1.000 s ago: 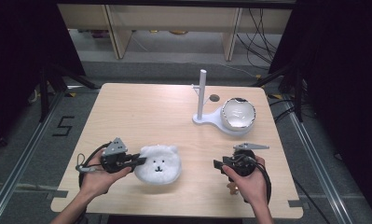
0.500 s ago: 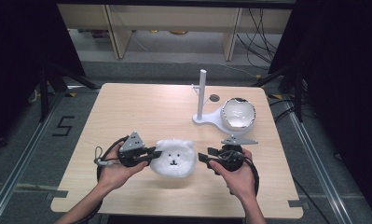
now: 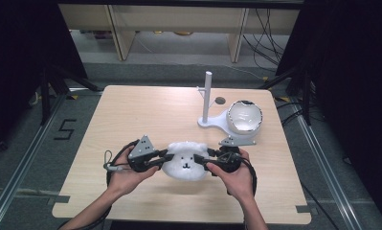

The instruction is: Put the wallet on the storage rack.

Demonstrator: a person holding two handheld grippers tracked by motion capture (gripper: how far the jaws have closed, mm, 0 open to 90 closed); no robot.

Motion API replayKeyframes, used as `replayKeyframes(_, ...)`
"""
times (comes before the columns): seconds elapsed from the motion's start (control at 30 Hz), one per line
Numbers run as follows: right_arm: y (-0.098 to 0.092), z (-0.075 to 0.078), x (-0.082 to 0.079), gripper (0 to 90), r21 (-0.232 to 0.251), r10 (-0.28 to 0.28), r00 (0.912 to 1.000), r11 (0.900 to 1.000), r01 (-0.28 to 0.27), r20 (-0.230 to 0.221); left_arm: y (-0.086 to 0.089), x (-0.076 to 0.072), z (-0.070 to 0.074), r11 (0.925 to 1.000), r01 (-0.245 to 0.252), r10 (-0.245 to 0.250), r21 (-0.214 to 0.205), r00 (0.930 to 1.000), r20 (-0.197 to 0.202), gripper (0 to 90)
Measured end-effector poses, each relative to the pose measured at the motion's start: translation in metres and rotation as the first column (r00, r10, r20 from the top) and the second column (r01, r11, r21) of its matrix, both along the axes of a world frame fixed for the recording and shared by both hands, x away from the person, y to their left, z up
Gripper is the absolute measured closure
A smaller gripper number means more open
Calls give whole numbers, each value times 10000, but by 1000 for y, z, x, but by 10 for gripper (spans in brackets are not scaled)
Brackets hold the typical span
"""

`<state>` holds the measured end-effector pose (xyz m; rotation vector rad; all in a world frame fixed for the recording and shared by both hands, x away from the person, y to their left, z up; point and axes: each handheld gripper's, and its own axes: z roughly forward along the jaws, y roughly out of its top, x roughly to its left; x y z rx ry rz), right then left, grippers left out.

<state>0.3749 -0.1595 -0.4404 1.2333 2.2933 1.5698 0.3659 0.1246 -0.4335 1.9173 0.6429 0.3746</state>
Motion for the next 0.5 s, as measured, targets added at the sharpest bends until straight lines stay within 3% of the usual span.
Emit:
replayKeyframes(0.17,1,0,-3,542,-92,-236,9996,9997,234,-138,-1,0,0,10000,-14,15,-15,10000,92,783)
replayKeyframes(0.27,0,-1,-3,593,-194,-53,10000,9998,53,-14,-2,0,-1,10000,5,-4,-59,9999,141,782)
replayKeyframes(0.37,0,-1,-5,704,-455,40,9996,9990,-27,286,-2,0,-2,10000,-44,44,9,9999,156,777)
replayKeyframes(0.4,-1,-1,-4,719,-541,140,9978,9985,-104,647,-2,1,-3,10000,-8,9,-65,9999,169,775)
replayKeyframes(0.47,0,0,-7,731,-585,48,9986,9983,-17,523,-2,1,-3,9999,-60,63,-152,9998,186,771)
replayKeyframes(0.5,0,0,-7,738,-642,119,9966,9979,-66,821,-2,2,-3,9998,-58,61,-177,9997,220,765)
